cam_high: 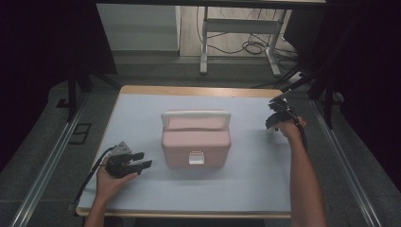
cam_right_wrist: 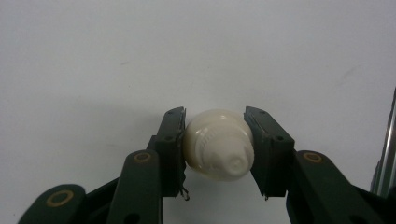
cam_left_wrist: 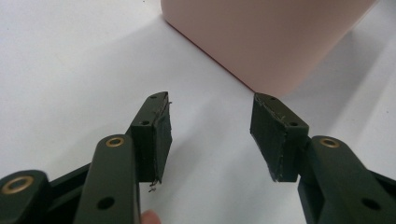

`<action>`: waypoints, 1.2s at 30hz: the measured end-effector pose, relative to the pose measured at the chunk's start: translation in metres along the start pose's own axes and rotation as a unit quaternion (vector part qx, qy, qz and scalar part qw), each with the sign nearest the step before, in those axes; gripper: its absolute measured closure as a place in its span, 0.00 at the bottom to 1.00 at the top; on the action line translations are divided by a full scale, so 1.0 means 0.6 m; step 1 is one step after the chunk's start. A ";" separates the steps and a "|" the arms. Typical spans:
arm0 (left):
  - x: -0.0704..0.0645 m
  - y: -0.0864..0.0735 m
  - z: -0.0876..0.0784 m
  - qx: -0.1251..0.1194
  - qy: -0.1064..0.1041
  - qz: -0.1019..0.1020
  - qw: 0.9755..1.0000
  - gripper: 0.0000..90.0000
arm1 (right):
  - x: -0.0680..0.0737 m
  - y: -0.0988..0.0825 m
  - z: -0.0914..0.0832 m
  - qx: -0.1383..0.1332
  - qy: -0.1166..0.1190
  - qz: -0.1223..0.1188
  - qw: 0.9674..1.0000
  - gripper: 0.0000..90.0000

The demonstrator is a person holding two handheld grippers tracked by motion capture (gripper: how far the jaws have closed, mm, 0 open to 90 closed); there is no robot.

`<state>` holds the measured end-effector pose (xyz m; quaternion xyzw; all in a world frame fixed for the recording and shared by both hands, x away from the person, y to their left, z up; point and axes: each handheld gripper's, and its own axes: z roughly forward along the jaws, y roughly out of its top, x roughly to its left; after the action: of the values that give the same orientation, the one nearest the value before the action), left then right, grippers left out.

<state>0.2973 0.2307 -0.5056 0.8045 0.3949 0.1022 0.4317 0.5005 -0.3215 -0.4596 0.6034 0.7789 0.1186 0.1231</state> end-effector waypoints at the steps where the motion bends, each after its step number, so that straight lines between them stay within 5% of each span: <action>1: 0.000 0.000 0.000 -0.001 0.000 -0.003 1.000 0.53 | 0.000 -0.001 -0.001 -0.001 0.001 -0.004 1.000 0.67; 17: 0.001 -0.003 0.002 0.003 -0.003 -0.010 1.000 0.54 | 0.030 -0.042 -0.062 -0.032 0.032 -0.079 0.996 0.67; 36: -0.003 -0.003 0.009 0.011 -0.004 -0.007 1.000 0.54 | 0.116 -0.117 -0.069 -0.019 0.077 -0.182 0.980 0.67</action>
<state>0.2977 0.2264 -0.5100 0.8065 0.4003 0.0919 0.4252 0.4058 -0.2726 -0.4477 0.4384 0.8803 0.1551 0.0940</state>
